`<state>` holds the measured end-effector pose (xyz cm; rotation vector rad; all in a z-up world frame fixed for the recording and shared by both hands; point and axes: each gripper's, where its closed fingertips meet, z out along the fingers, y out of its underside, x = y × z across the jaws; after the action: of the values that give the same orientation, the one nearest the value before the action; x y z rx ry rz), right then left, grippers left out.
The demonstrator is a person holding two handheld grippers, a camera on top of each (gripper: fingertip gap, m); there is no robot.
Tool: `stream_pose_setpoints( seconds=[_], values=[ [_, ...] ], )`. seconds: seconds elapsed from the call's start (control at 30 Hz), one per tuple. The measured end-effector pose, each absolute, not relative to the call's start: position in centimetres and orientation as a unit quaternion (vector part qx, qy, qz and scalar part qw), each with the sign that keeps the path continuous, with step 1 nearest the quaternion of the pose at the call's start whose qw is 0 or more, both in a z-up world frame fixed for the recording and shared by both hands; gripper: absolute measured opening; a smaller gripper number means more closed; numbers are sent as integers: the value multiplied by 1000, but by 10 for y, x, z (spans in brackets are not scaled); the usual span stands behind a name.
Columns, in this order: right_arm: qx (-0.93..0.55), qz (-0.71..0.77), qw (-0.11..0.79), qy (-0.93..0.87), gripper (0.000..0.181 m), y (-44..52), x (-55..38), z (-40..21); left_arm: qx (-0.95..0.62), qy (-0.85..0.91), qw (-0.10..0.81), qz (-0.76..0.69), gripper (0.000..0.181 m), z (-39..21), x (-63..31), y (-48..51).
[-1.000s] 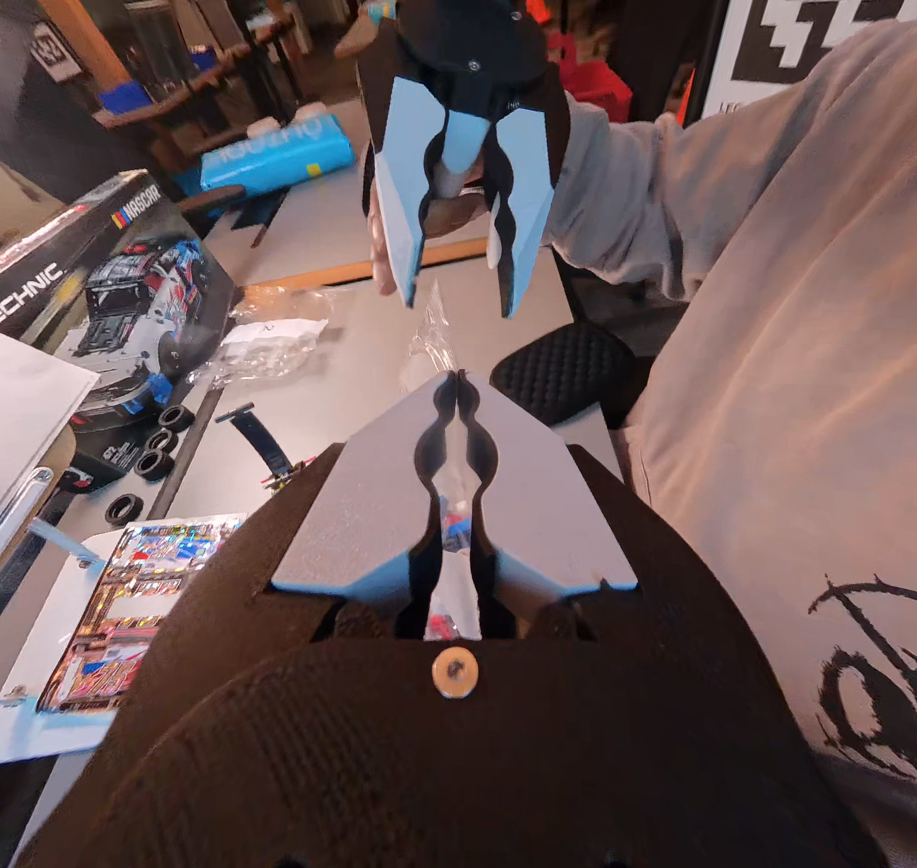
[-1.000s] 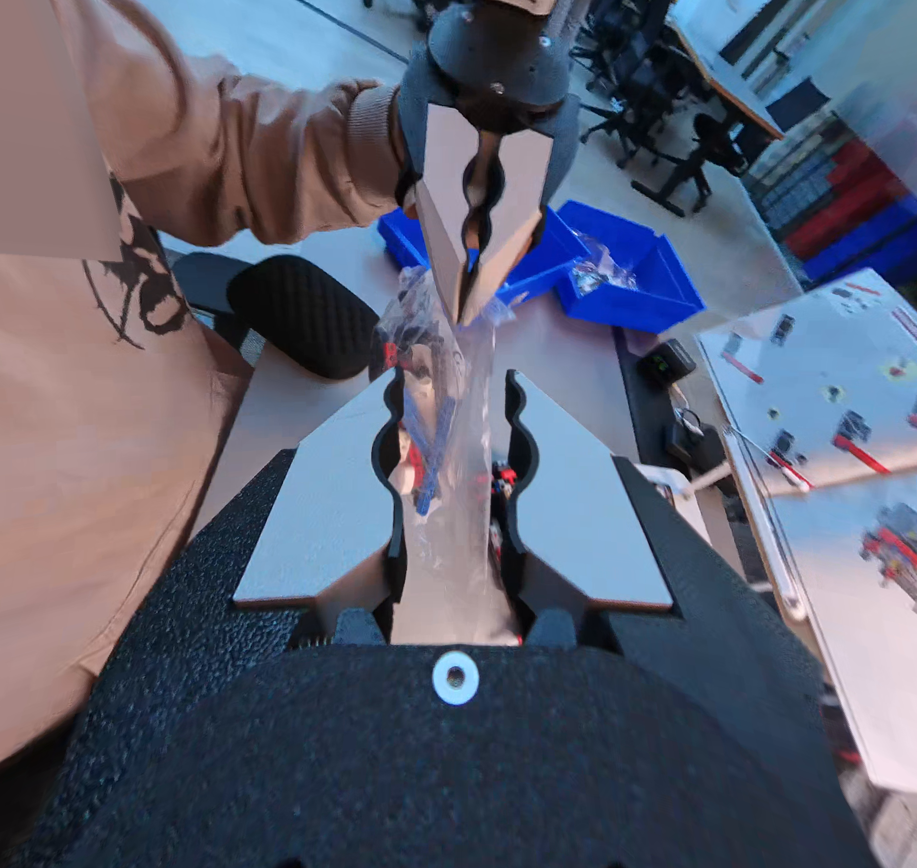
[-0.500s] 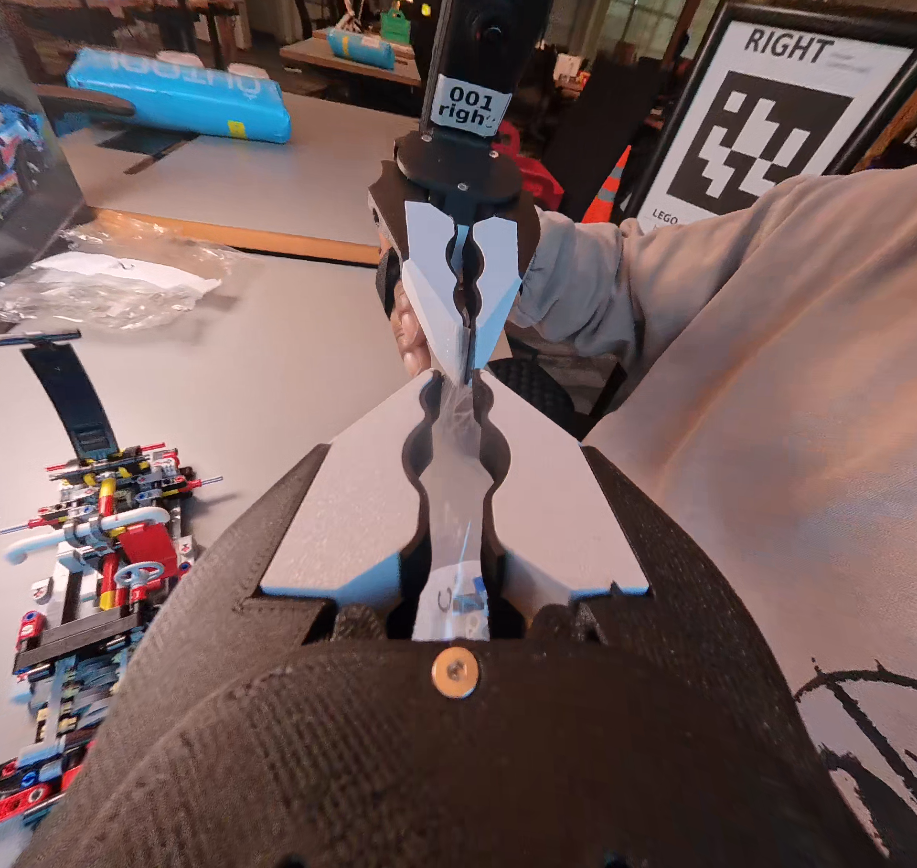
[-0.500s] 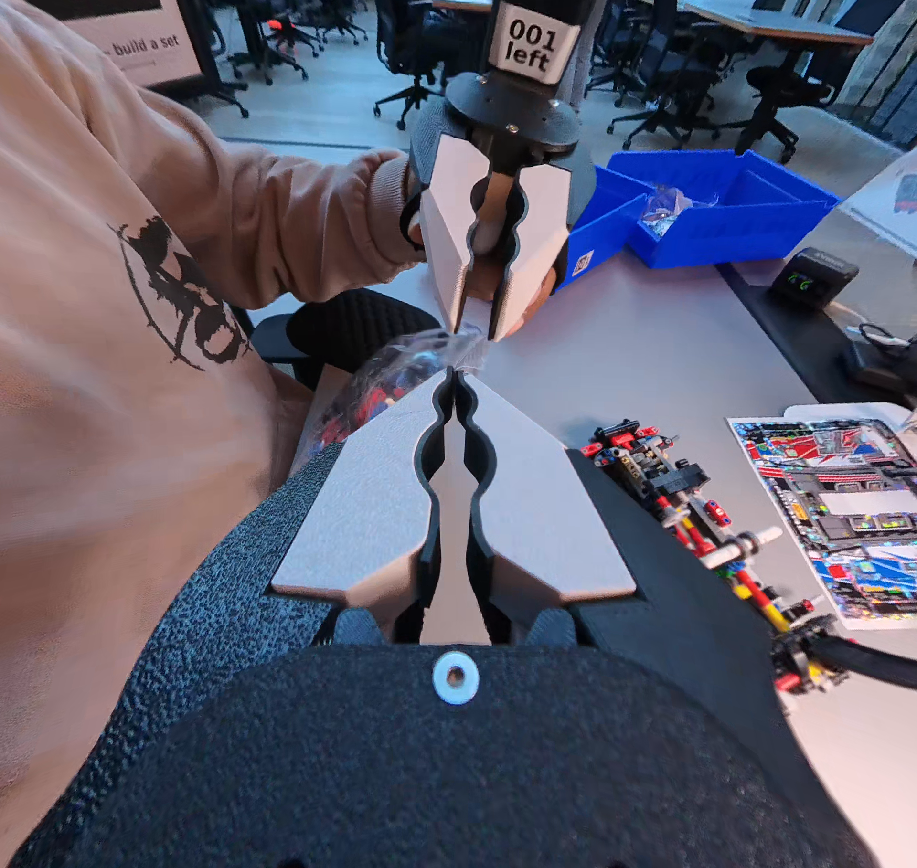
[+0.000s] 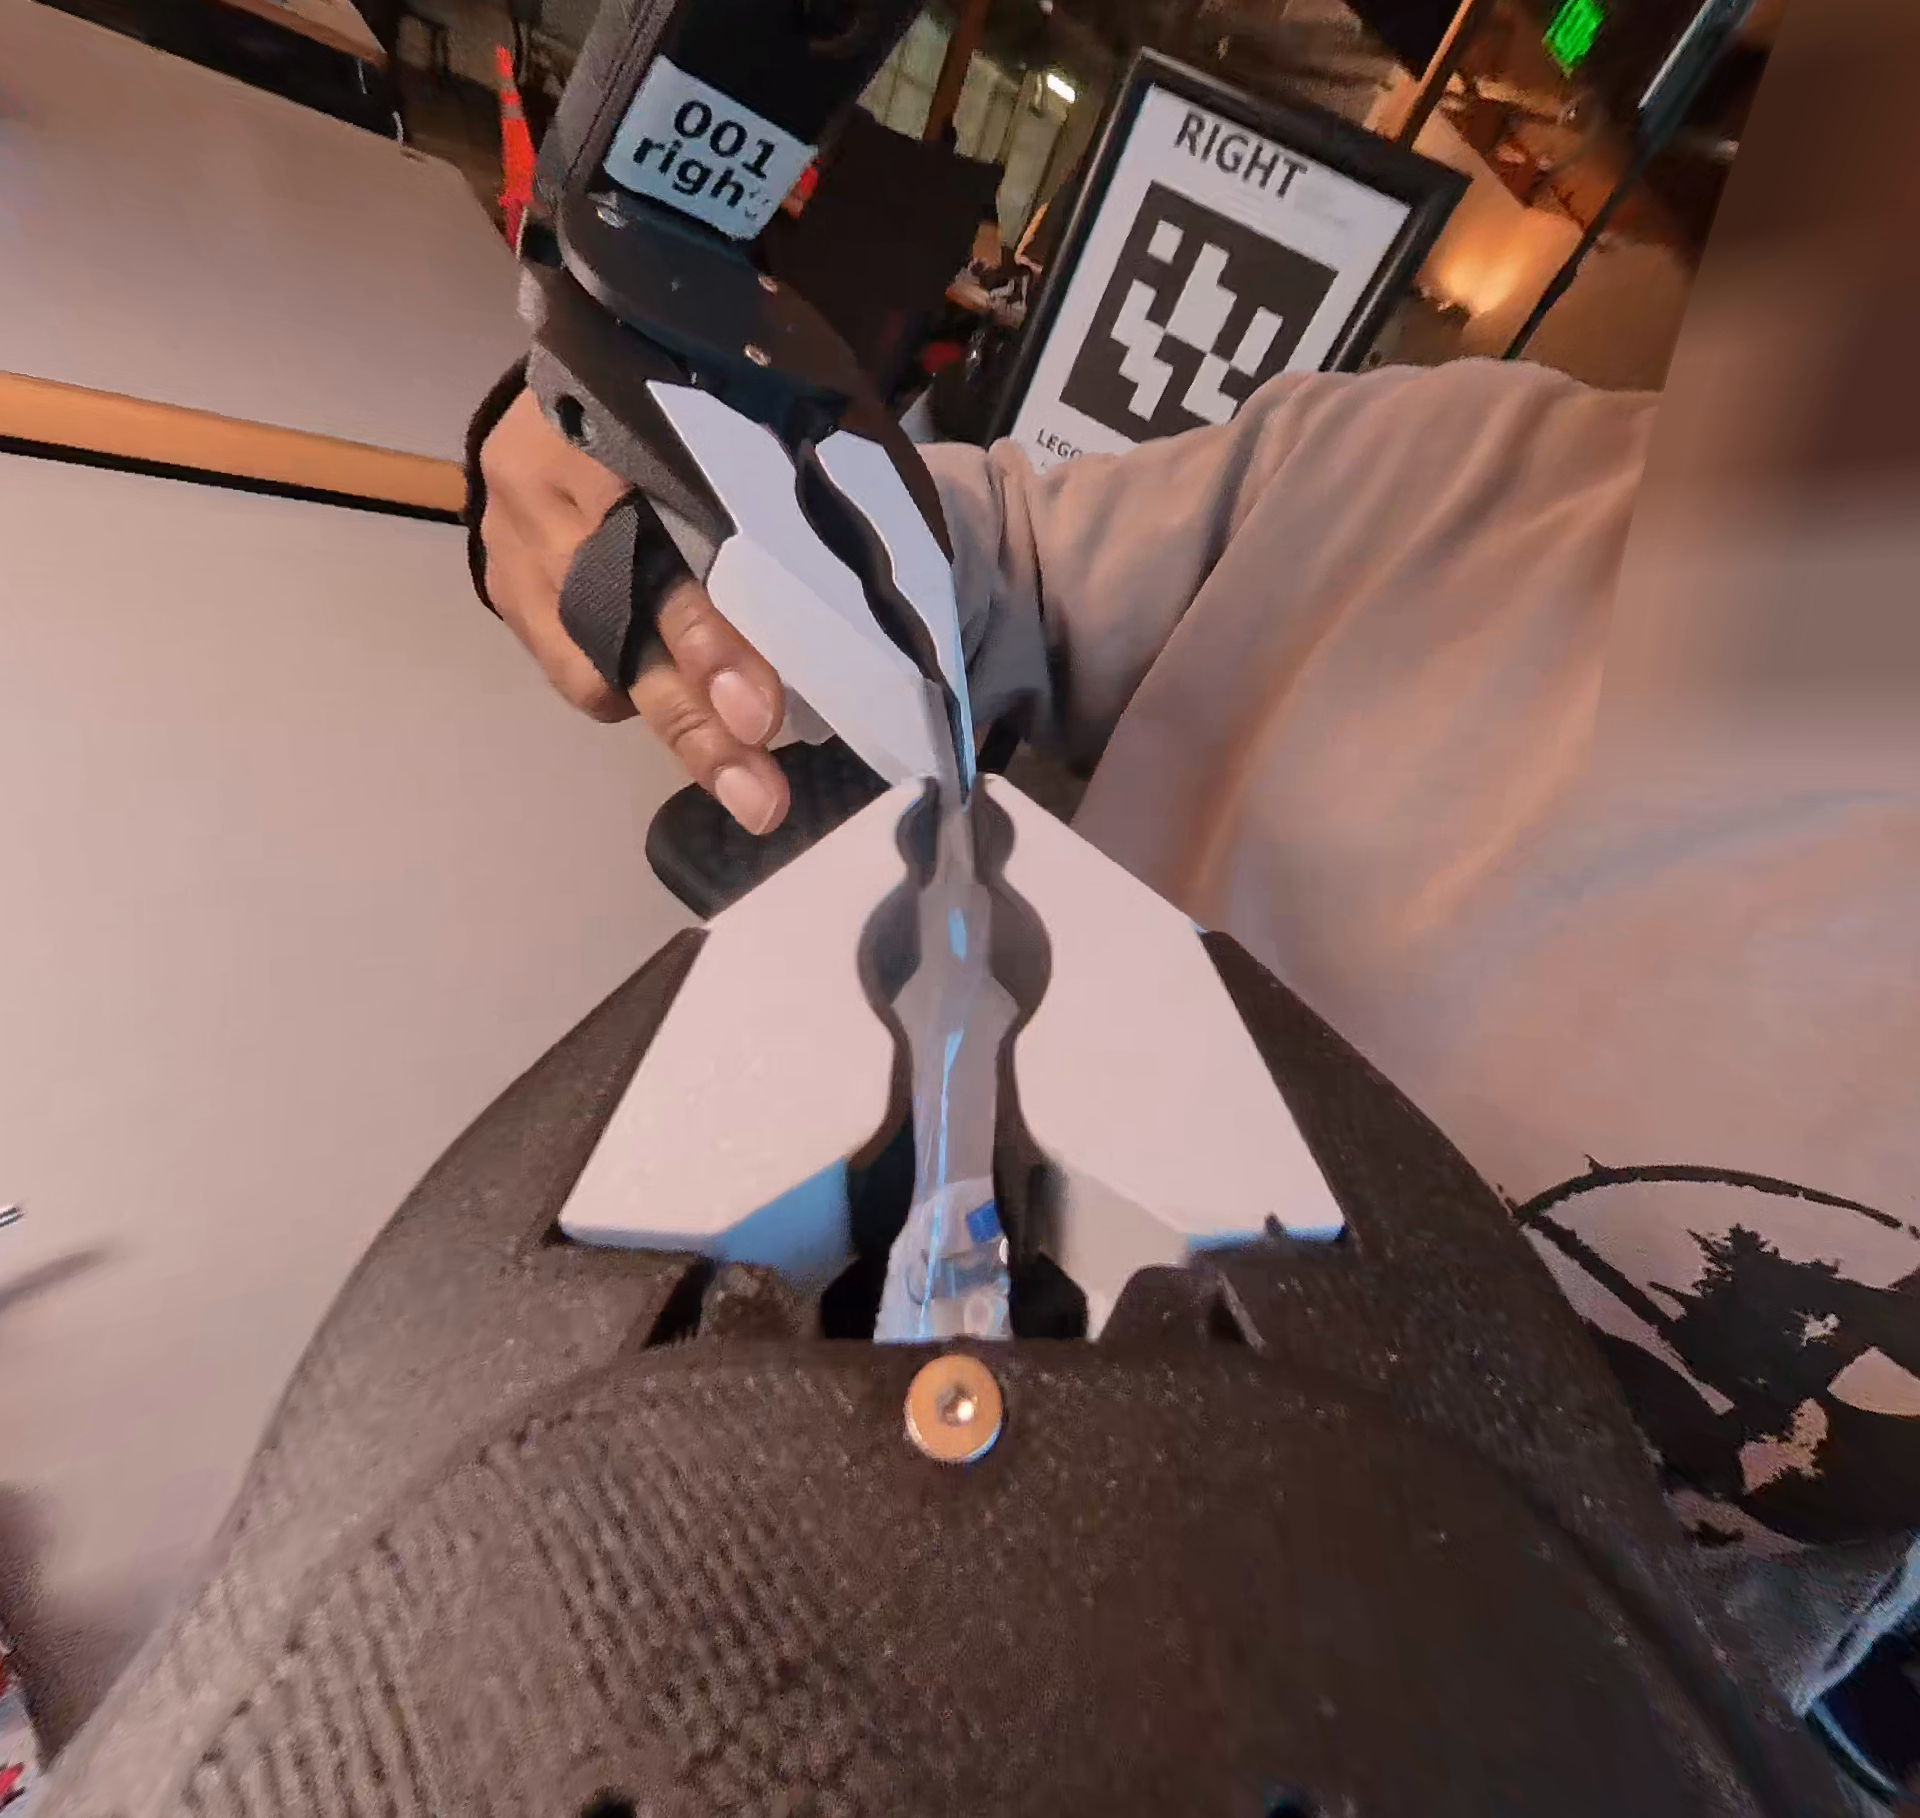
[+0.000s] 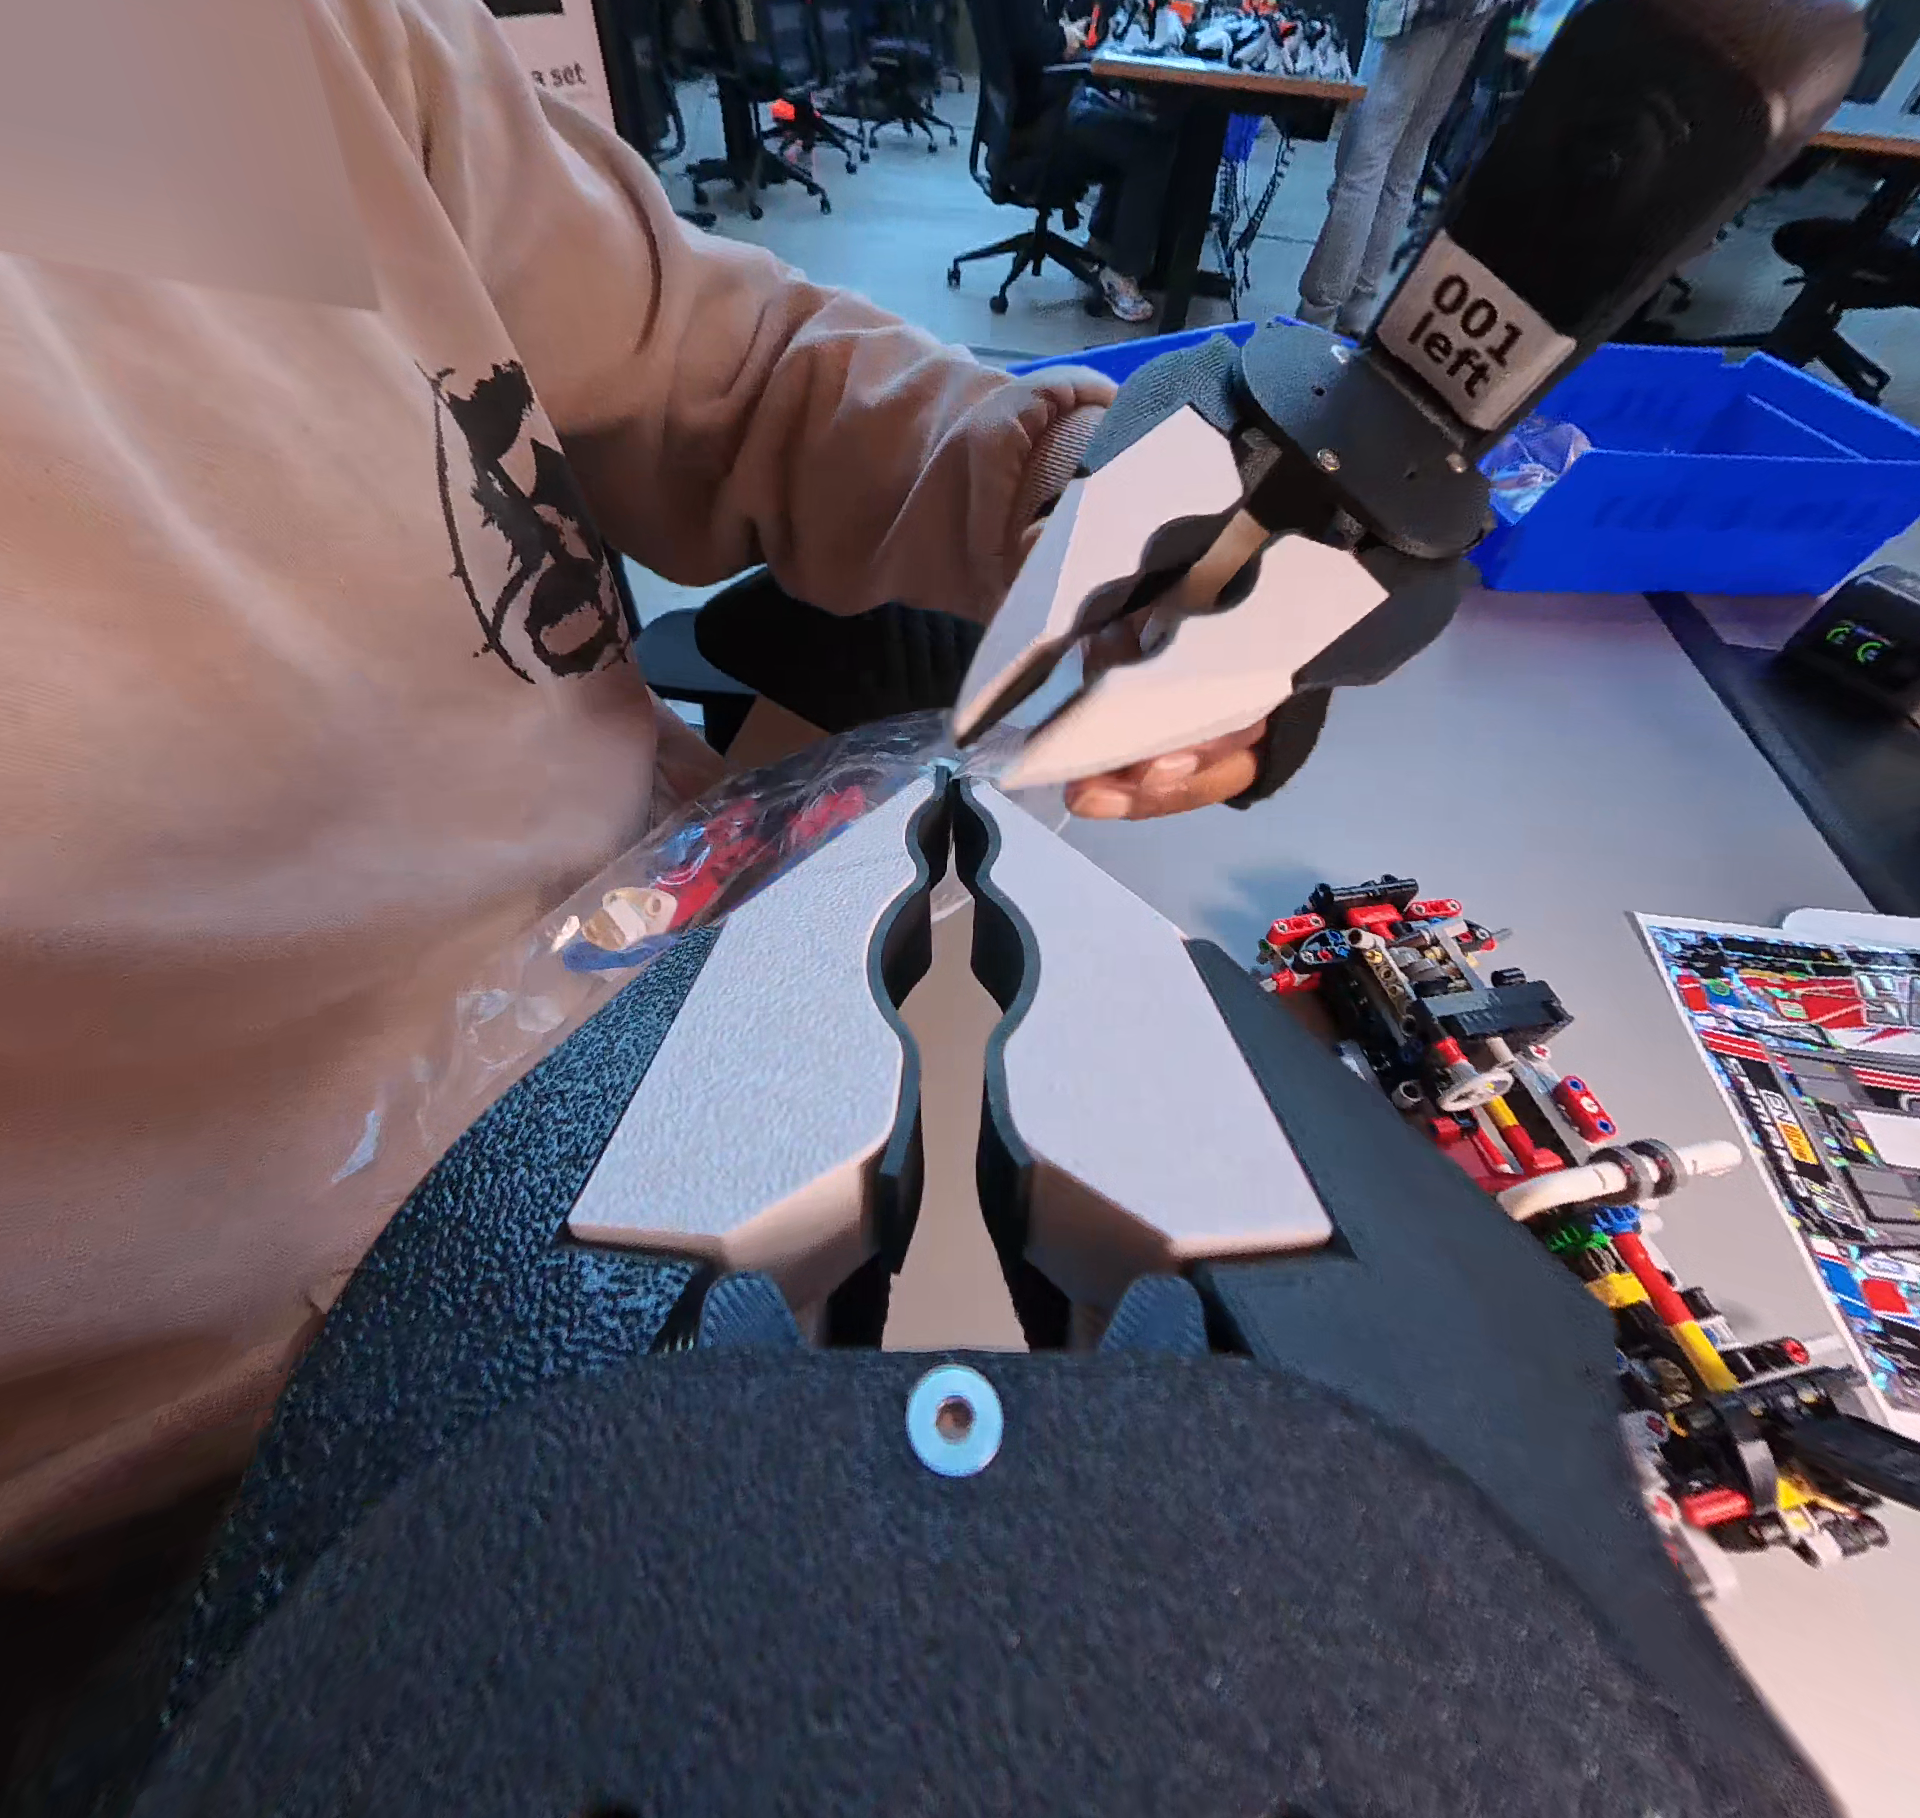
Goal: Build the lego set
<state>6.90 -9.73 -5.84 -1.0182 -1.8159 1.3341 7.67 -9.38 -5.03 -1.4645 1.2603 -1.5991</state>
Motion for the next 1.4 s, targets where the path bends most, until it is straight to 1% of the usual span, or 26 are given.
stream_pose_setpoints(
  seconds=[0.03, 0.17, 0.2, 0.23, 0.27, 0.3, 0.37, 0.53, 0.7, 0.73, 0.83, 0.87, 0.93, 0.97, 1.03, 1.13, 1.23, 1.3, 1.4],
  values=[
    [-392, 510, 326, -693, 0, -93, 69, -59, -558, 473, 316, -605, 0, -51, 76, -90],
    [-439, 496, 297, -688, 0, -74, 67, -74, -607, 474, 338, -541, 0, -65, 73, -75],
    [-444, 498, 288, -687, 5, -72, 68, -75, -616, 474, 341, -528, 0, -66, 72, -74],
    [-447, 507, 277, -683, 14, -71, 68, -74, -628, 472, 345, -513, 0, -68, 70, -71],
    [-453, 513, 263, -680, 18, -69, 68, -72, -641, 476, 349, -491, 0, -71, 69, -69],
    [-460, 511, 253, -681, 19, -67, 67, -73, -652, 485, 354, -463, 0, -75, 67, -67],
    [-465, 495, 246, -692, 16, -64, 63, -75, -670, 500, 363, -411, 0, -80, 66, -64],
    [-470, 452, 230, -722, 0, -59, 56, -75, -681, 528, 363, -355, 0, -89, 69, -63],
    [-471, 378, 219, -766, 0, -55, 56, -82, -682, 523, 362, -362, 0, -92, 70, -60],
    [-471, 371, 219, -770, 2, -55, 56, -81, -681, 521, 362, -366, 0, -92, 69, -60],
    [-480, 369, 218, -766, 15, -51, 57, -80, -680, 519, 364, -370, 0, -91, 68, -60],
    [-483, 371, 212, -764, 17, -50, 58, -81, -680, 519, 364, -369, 0, -91, 67, -60],
    [-485, 377, 204, -762, 12, -51, 59, -85, -680, 519, 364, -369, 0, -91, 67, -60],
    [-482, 379, 200, -764, 3, -54, 59, -86, -681, 520, 364, -366, 0, -92, 67, -60],
    [-475, 370, 206, -771, 0, -55, 58, -87, -682, 520, 364, -363, 0, -93, 66, -59],
    [-462, 364, 221, -778, 0, -57, 57, -83, -676, 511, 364, -386, 0, -89, 65, -61],
    [-446, 352, 243, -786, 0, -57, 57, -79, -654, 508, 385, -409, 0, -84, 65, -62],
    [-438, 348, 250, -791, 0, -60, 57, -78, -637, 501, 392, -434, 7, -81, 68, -63],
    [-429, 341, 255, -797, 0, -63, 59, -77, -619, 500, 394, -460, 2, -81, 72, -66]
  ],
)
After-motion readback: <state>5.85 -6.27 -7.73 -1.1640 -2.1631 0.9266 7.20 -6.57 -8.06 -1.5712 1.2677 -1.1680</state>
